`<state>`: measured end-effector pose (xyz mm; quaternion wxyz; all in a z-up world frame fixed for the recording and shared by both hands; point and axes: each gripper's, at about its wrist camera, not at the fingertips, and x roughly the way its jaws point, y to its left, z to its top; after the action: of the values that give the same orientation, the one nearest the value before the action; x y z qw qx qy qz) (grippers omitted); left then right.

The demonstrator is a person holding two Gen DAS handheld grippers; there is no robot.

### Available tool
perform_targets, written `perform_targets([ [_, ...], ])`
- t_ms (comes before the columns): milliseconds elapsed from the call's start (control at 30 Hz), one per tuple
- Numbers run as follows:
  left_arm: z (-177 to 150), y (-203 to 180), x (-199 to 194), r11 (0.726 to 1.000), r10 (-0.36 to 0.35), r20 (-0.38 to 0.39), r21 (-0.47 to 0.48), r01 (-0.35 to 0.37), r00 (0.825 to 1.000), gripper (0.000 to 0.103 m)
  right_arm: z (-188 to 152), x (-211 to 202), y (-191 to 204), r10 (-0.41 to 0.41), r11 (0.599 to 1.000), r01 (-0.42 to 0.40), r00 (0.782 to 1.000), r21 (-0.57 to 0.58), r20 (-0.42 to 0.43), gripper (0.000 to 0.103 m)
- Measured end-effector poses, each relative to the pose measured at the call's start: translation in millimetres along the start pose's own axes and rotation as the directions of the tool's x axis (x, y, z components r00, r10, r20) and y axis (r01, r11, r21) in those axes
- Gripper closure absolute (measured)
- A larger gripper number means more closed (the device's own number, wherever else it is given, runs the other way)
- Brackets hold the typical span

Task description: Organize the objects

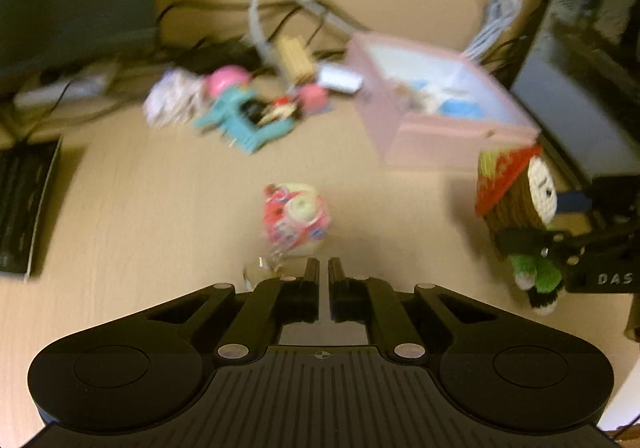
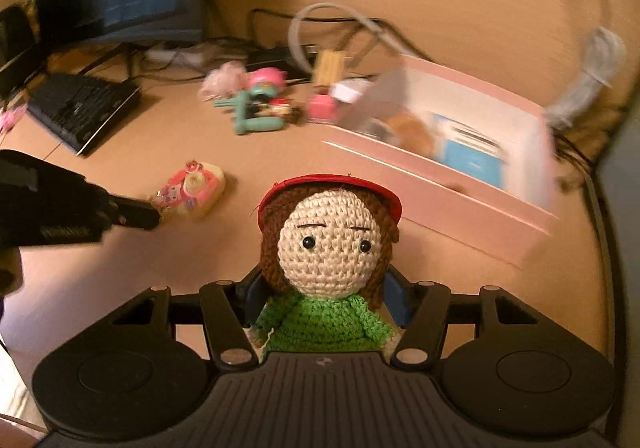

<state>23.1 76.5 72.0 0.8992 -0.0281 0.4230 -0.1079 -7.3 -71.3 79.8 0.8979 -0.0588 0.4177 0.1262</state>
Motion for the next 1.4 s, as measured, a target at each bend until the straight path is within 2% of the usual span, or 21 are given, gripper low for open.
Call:
perform_targets([
  [200,23,-17,2,0.998,-0.025,0.022,0.063,0.023,0.999,0.097,-14,-21,-30,-0.072,0.995,0.07,0.997,0.072,0.019,0.044],
  [333,26,-16,10,1.0,-0.026,0.021,0.019,0.025,0.999,0.096,-27,-24,-40,-0.092,0.99,0.09,0.996,0.104,0.009,0.044],
  [433,27,-24,15,0.999,-0.028,-0.016,0.031,0.029,0.999,0.091,-33,-16,-41,-0.1,0.988,0.1,0.995,0.121,0.0,0.044],
  [600,9,-65,37,0.988,-0.014,-0.097,0.154,0.029,0.995,0.09,-33,5,-39,-0.134,0.986,0.134,0.991,0.103,-0.011,0.044],
  [733,-1,-82,58,0.981,0.02,-0.144,0.194,0.009,0.989,0.089,-33,17,-46,-0.153,0.981,0.154,0.988,0.118,-0.013,0.043],
  [867,-2,-91,62,0.974,0.042,-0.134,0.227,-0.01,0.99,0.087,-33,21,-47,-0.168,0.981,0.166,0.986,0.103,0.016,0.043],
  [1100,-1,-106,66,0.965,0.02,-0.156,0.26,0.021,0.988,0.087,-36,31,-55,-0.142,0.98,0.14,0.99,0.143,0.006,0.041],
  [1267,1,-120,71,0.952,-0.027,-0.181,0.297,0.08,0.983,0.087,-36,34,-55,-0.133,0.98,0.132,0.991,0.149,0.002,0.036],
  [1300,0,-122,71,0.949,-0.046,-0.189,0.298,0.102,0.981,0.084,-36,34,-55,-0.134,0.98,0.133,0.991,0.148,0.002,0.035],
  [1400,-1,-125,70,0.941,-0.119,-0.216,0.286,0.179,0.969,0.058,-36,35,-56,-0.133,0.98,0.131,0.991,0.152,0.001,0.033],
])
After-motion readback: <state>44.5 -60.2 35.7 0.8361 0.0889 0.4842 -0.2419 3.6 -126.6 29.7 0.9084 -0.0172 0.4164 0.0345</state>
